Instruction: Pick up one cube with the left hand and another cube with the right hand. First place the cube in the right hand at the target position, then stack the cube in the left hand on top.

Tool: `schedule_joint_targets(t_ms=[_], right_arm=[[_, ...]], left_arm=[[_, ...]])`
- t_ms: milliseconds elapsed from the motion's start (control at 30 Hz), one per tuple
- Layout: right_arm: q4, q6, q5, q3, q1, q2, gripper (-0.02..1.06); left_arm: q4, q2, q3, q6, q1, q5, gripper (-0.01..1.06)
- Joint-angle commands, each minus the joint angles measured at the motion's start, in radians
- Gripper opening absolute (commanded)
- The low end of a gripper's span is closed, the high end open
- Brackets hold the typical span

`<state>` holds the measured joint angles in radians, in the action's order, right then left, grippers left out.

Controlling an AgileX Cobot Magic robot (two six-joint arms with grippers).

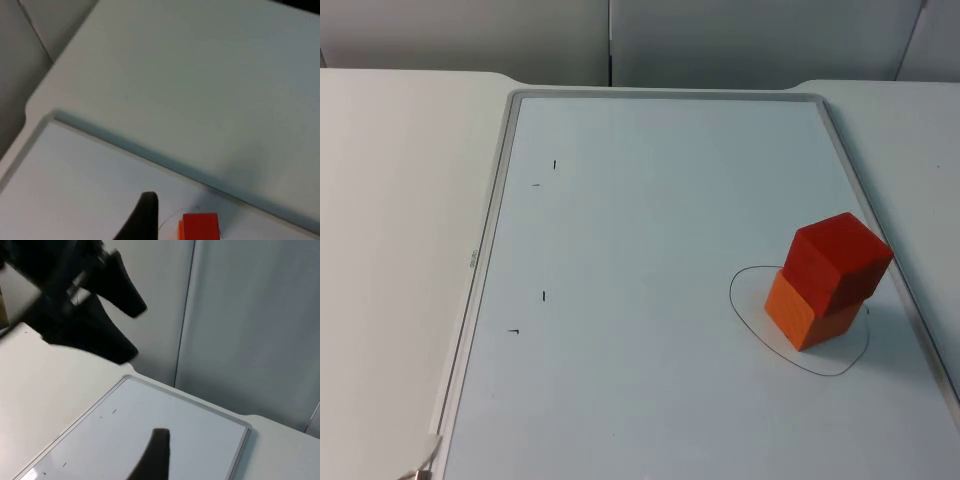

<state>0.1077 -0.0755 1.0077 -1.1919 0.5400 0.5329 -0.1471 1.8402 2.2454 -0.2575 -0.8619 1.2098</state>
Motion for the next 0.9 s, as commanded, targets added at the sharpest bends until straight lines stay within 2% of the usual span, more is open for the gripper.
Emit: schedule_joint_targets(t_ms=[0, 133, 200, 233, 367, 400, 433, 567, 600, 667, 733, 767, 867], right_arm=[[-0.002, -0.012, -0.015, 0.005, 0.003, -0.004, 0.82], [-0.002, -0.014, -0.017, 0.005, 0.003, -0.004, 0.82], [-0.01, -0.032, -0.017, 0.005, 0.003, -0.008, 0.82], [-0.01, -0.032, -0.017, 0.005, 0.003, -0.008, 0.82], [-0.035, -0.039, -0.02, 0.016, 0.003, -0.01, 0.82], [-0.035, -0.039, -0.025, 0.031, 0.003, -0.014, 0.82], [-0.035, -0.039, -0.025, 0.031, 0.003, -0.014, 0.82], [-0.044, -0.039, -0.099, 0.163, 0.003, -0.045, 0.82], [-0.044, -0.039, -0.099, 0.163, 0.003, -0.045, 0.82], [-0.072, -0.039, -0.143, 0.235, 0.003, -0.069, 0.82], [-0.114, -0.041, -0.174, 0.321, 0.003, -0.111, 0.82], [-0.114, -0.041, -0.174, 0.321, 0.003, -0.111, 0.82], [-0.144, -0.044, -0.182, 0.396, 0.003, -0.171, 0.82]], left_arm=[[-0.007, -0.079, 0.004, 0.006, -0.006, 0.011, 0.91], [-0.021, -0.195, -0.067, 0.004, -0.006, 0.011, 0.91], [-0.016, -0.289, -0.209, -0.023, -0.006, 0.011, 0.91], [-0.016, -0.289, -0.209, -0.023, -0.006, 0.011, 0.91], [-0.009, -0.462, -0.544, -0.041, -0.006, 0.011, 0.91], [-0.002, -0.505, -0.654, -0.041, -0.006, -0.026, 0.91], [-0.002, -0.505, -0.654, -0.041, -0.006, -0.026, 0.91], [0.03, -0.718, -1.046, -0.038, -0.006, -0.265, 0.91], [0.03, -0.718, -1.046, -0.038, -0.006, -0.265, 0.91], [0.03, -0.835, -1.192, -0.028, -0.006, -0.343, 0.91], [0.028, -0.976, -1.338, -0.008, -0.006, -0.364, 0.91], [0.028, -0.976, -1.338, -0.008, -0.006, -0.364, 0.91], [0.028, -1.159, -1.444, 0.039, -0.006, -0.367, 0.91]])
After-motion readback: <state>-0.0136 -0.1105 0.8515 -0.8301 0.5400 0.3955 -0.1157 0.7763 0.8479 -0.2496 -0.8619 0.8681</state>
